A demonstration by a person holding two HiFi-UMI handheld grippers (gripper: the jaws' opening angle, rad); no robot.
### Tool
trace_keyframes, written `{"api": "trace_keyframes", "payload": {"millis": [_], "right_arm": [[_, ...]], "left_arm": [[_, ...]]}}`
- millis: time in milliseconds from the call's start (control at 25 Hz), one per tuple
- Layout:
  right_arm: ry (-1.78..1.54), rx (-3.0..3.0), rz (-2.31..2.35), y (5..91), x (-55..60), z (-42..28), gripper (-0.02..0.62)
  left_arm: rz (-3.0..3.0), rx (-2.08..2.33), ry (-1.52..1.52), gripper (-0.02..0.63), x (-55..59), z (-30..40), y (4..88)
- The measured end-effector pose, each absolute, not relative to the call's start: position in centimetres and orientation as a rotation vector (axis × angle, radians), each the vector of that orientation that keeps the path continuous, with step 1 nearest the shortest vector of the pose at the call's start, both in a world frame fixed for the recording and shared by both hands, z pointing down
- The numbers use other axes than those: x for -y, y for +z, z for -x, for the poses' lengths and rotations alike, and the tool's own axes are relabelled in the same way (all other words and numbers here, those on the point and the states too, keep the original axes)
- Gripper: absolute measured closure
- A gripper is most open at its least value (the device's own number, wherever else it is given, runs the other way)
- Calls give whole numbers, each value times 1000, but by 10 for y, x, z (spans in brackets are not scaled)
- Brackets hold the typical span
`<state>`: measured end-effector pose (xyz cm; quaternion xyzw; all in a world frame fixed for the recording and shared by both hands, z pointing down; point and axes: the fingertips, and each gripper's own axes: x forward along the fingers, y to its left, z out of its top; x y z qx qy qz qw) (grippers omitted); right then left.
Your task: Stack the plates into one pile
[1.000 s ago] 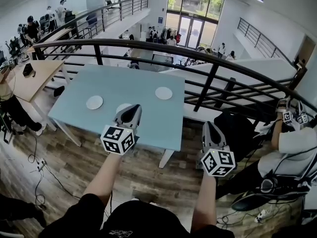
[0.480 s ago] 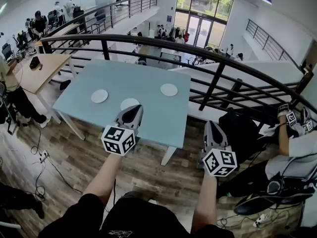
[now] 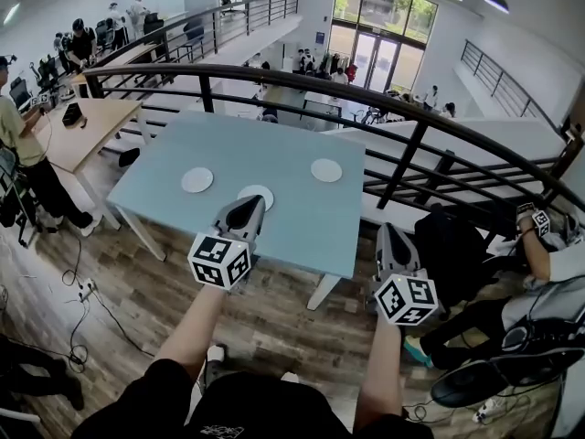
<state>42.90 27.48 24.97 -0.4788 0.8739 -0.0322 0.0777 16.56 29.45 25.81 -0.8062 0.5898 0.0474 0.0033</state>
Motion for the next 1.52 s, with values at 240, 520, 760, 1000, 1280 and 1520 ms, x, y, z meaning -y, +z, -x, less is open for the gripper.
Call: {"api": "trace_keyframes", "payload": {"millis": [240,520,760,1000,1280,1520], "right_arm": [[-129,-2562,1477,260,-281,-371,589],[-142,-2601,1484,264,-284,-269,589],[-138,-2613,1505,267,-281,-187,589],[-181,-2613,1540,283,-279,-112,589],[-179,-2624,1586,285,-279,-55,589],[-181,-2645,1606,285,-267,-24,589]], "left_arm": [[2563,-1805,95,601,-299,-103,267],[2576,-1794,125,601,-289,-4,264],[2606,-1795,155,601,-288,83,276],[2636,-1794,154,601,-286,166,286],[2653,-1811,176,601,-281,238,299],[2666,-1795,147,601,-268,268,303]]}}
